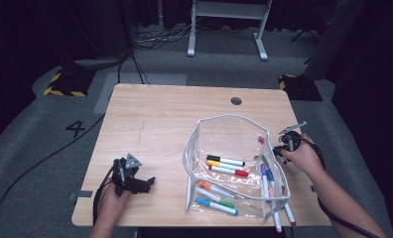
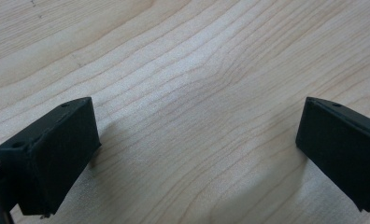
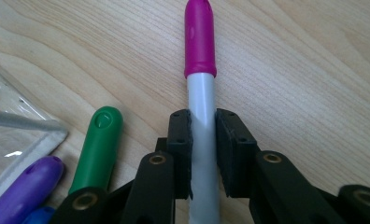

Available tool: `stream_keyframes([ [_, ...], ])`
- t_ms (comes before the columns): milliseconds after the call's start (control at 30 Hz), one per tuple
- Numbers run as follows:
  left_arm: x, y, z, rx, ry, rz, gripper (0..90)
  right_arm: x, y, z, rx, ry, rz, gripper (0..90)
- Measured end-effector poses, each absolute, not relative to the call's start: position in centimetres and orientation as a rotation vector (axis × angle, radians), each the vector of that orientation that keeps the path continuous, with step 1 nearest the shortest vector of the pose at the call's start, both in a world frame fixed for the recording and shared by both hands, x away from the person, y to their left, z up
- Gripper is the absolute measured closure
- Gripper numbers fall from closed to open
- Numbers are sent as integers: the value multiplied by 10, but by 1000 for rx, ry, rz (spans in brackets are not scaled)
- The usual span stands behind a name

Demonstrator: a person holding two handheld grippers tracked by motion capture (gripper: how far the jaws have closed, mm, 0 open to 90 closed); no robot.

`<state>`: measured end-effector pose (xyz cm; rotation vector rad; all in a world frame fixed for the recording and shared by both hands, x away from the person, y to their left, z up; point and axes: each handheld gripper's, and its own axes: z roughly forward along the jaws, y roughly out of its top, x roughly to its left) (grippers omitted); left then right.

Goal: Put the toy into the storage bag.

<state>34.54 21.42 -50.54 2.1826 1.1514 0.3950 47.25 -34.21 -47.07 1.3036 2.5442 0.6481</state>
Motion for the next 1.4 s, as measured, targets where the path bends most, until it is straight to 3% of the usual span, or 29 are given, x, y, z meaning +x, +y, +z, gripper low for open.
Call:
stream_keyframes([
  [400, 345, 214, -505, 2181, 1152, 397, 0, 469, -350, -457, 1406, 2531, 734, 773],
  [1000, 345, 214, -505, 2181, 1152, 396, 0, 425, -360, -324, 1142, 2512, 1000, 772],
  [1400, 344, 214, -506, 2178, 1153, 397, 0, 396, -303, -263, 812, 2649, 1083, 772],
])
